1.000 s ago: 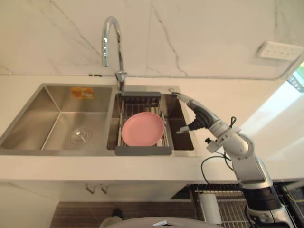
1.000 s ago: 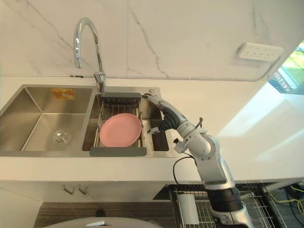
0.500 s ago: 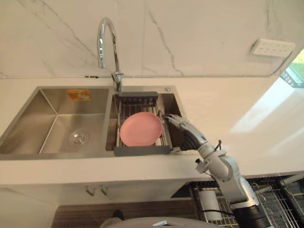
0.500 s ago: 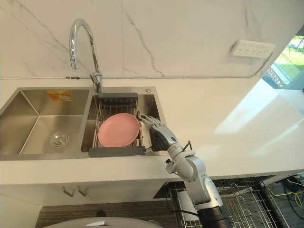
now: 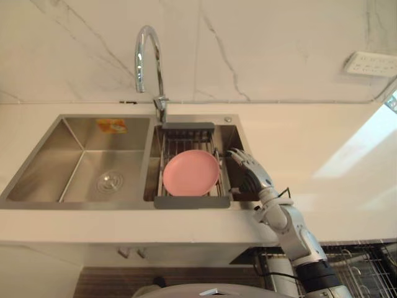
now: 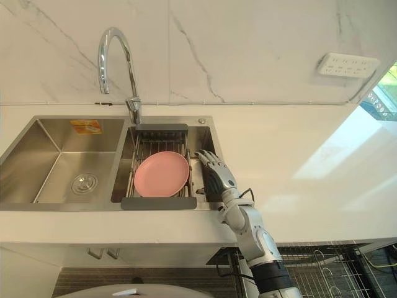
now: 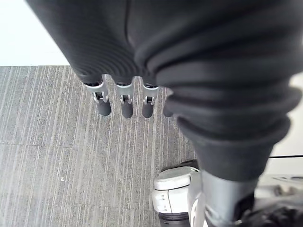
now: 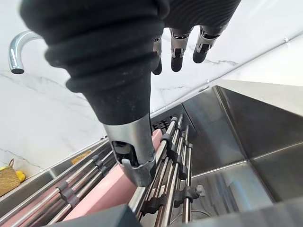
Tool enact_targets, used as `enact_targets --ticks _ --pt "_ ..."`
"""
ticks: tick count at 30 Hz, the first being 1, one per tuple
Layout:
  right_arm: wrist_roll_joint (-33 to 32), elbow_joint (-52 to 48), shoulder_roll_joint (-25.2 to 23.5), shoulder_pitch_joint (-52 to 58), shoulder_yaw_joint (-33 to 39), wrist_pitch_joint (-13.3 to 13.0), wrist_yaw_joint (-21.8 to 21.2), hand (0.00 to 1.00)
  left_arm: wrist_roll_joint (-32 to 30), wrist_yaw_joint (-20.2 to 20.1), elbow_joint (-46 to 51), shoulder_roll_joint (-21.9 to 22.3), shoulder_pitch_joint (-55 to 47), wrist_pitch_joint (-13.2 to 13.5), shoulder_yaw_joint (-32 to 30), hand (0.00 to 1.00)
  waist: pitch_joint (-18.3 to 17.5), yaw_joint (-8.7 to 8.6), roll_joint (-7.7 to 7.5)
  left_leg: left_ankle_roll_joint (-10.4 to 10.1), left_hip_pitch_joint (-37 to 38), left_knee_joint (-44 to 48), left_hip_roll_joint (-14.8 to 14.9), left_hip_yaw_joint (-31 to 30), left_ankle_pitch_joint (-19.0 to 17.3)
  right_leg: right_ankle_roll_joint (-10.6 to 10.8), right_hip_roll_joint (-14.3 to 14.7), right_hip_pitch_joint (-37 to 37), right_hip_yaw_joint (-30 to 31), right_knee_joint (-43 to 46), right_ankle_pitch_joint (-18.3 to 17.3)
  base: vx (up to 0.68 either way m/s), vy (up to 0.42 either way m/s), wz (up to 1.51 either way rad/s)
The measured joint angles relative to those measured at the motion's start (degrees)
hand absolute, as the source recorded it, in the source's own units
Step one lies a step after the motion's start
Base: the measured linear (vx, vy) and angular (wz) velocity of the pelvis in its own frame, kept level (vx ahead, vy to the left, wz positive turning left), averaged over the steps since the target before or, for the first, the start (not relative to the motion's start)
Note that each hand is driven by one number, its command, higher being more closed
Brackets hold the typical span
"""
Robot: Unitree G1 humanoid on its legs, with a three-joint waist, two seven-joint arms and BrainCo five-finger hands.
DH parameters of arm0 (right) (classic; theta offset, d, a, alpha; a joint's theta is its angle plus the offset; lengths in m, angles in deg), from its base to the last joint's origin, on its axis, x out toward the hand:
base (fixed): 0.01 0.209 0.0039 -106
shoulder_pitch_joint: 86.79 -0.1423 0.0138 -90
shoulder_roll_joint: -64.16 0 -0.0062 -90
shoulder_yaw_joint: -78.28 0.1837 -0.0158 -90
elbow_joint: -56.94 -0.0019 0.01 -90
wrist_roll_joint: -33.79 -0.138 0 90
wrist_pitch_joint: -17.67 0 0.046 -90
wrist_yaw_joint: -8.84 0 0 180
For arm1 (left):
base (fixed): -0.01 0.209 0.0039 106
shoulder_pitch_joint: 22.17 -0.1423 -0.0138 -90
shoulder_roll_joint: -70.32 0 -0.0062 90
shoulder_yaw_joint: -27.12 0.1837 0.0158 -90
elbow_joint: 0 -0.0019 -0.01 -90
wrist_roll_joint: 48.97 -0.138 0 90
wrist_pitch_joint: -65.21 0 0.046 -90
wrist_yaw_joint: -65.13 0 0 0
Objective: Walk over to the sink, pick up the cup, carry it to the dishwasher, place the cup inside the dishwasher, then close the dishwasher door
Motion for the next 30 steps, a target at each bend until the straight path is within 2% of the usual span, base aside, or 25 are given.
enact_targets --ticks 10,23,30 --pt "1.6 4.2 -0.1 -3.6 -0.1 0.3 0.3 0.0 1.1 -0.1 0.0 0.4 0.0 0.0 -3.0 0.0 0.5 0.66 -0.33 -0.1 0.0 0.0 -0.4 -1.8 -0.3 0.4 -0.3 0.9 -1.9 -0.1 -0.7 0.01 0.003 0.09" --pt "1.6 6.2 0.1 -9.0 -1.9 -0.9 0.3 0.0 1.1 -0.2 1.2 0.4 -0.1 0.0 -4.6 0.0 1.2 1.36 -1.45 0.5 0.0 0.0 -1.3 -2.7 -0.3 0.7 -1.0 1.6 -3.2 0.0 -0.8 0.03 0.004 0.04" --pt "1.8 8.0 0.0 -10.8 -2.7 -1.9 0.1 0.0 1.1 -0.2 1.3 0.4 0.0 0.0 -4.6 0.0 1.4 1.51 -1.34 0.5 0.2 0.0 -1.4 -2.8 -0.3 0.8 -1.0 1.9 -3.3 -0.1 -0.8 0.0 0.0 0.0"
